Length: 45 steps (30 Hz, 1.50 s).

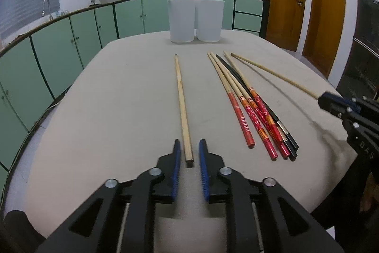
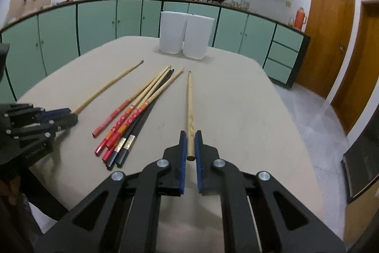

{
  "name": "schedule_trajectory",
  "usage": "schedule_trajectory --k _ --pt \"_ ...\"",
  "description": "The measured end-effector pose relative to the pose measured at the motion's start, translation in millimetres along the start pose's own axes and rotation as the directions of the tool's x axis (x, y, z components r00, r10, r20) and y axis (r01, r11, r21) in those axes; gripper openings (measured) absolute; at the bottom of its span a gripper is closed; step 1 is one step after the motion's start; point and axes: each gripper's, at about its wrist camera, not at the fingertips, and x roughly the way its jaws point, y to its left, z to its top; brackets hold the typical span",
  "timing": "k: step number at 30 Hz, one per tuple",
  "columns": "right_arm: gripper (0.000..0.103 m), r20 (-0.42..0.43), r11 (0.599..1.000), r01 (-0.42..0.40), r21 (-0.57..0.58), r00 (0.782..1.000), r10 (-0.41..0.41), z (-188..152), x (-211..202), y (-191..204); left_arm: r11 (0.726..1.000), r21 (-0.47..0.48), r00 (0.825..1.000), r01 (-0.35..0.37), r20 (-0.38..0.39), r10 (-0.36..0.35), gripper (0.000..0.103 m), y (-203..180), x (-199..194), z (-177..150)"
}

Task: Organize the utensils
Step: 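Carry the wooden chopsticks into the white holder and open both grippers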

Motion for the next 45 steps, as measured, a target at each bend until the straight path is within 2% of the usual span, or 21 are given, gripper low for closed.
schedule_trajectory --k 4,9,11,13,15,18,25,33,40,45 --pt "0.008 -0.078 0.995 -0.061 0.077 0.995 0.067 -11.4 13.0 -9.6 1.000 0.011 1.000 -0.010 0.004 0.010 0.025 -1.6 0.8 -1.3" --pt "0.017 -0.083 0.989 -0.069 0.134 0.993 0.080 -13.9 10.4 -16.8 1.000 0.024 1.000 -0.006 0.012 0.005 0.026 0.1 1.1 -3.0" --pt "0.017 -0.087 0.988 -0.073 0.140 0.993 0.085 -15.6 8.6 -17.8 1.000 0.019 1.000 0.008 0.009 -0.008 0.022 1.9 0.4 -2.4" --pt "0.016 -0.092 0.987 -0.079 0.142 0.991 0.093 -14.9 9.4 -18.3 1.000 0.018 1.000 0.023 0.007 -0.023 0.009 1.8 -0.1 -2.4" --pt "0.006 -0.098 0.983 -0.099 0.156 0.988 0.116 -15.1 8.4 -19.9 0.999 0.008 1.000 0.031 0.004 -0.031 0.008 2.7 -1.0 -0.8" --pt "0.006 -0.086 0.977 -0.115 0.178 0.987 0.132 -10.7 -0.6 -20.8 0.999 -0.027 0.999 0.044 -0.006 -0.044 0.006 7.3 -8.5 5.8" --pt "0.006 0.023 0.966 -0.139 0.218 0.990 0.138 22.4 -54.1 -29.4 0.998 -0.051 0.999 0.043 0.030 -0.042 0.006 10.8 -50.7 24.3" --pt "0.006 0.145 0.968 -0.158 0.194 0.981 0.131 81.1 -104.9 -42.4 0.999 -0.015 0.989 0.029 0.147 -0.026 0.006 14.9 -103.9 62.1" --pt "0.006 0.184 0.977 -0.174 0.120 0.971 0.150 120.2 -117.6 -42.1 0.999 -0.002 0.978 0.054 0.200 -0.052 0.006 23.3 -135.0 97.2" --pt "0.006 0.162 0.977 -0.191 0.097 0.971 0.174 140.7 -111.9 -42.3 0.996 -0.003 0.978 0.092 0.187 -0.090 0.006 31.9 -139.3 120.0"
